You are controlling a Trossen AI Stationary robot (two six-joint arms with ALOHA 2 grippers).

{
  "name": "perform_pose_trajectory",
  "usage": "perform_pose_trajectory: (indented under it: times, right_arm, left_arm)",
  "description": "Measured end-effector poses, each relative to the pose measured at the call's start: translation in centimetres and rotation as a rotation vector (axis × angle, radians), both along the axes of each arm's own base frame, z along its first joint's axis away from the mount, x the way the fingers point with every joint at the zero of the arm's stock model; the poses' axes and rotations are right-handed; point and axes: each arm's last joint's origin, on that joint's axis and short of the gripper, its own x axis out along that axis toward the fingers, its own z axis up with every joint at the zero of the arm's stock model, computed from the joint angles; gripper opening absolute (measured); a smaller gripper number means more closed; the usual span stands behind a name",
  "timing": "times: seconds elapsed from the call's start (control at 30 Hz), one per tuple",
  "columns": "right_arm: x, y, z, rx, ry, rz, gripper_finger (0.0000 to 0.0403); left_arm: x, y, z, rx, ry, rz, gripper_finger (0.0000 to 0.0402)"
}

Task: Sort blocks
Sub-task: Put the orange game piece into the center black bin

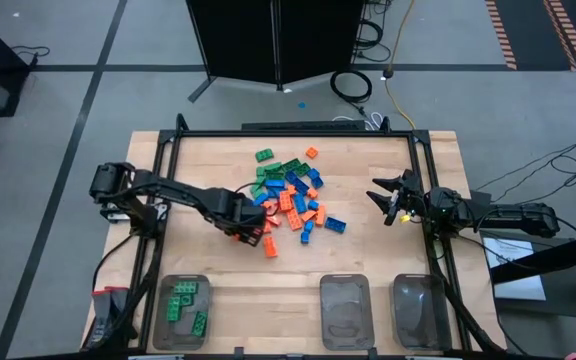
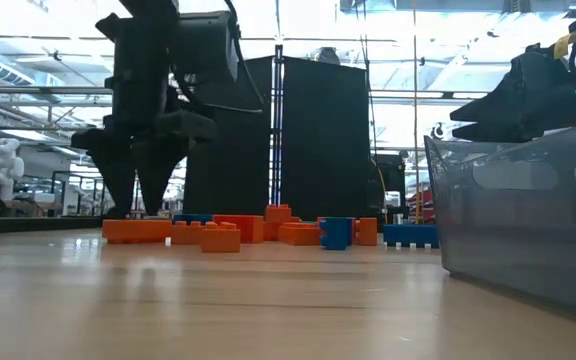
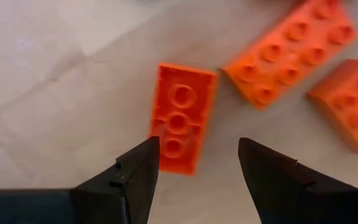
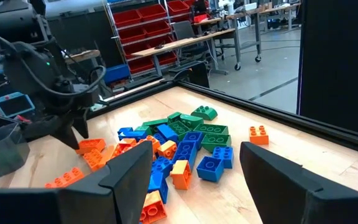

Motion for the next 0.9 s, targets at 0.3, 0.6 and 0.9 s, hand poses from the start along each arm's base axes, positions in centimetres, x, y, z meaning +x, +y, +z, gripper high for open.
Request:
perform_pose_trajectory:
  times: [0.3, 0.6, 0.9]
  right_arm:
    - [0.0, 0.0, 0.0, 0.002, -0.001, 0.0, 0.0238]
    - [0.0, 0.0, 0.0, 0.003, -0.001, 0.0, 0.0238]
    - [0.0, 0.0, 0.0, 0.003, -0.001, 0.0, 0.0238]
  left_arm:
    - [0.2, 0.4, 0.2, -0.017, -0.015, -0.021, 0.0281]
    - [-0.1, 0.7, -0.6, 0.028, 0.001, -0.044, 0.0309]
    - [-1.1, 0.5, -3.0, -0.033, -0.016, -0.063, 0.0293]
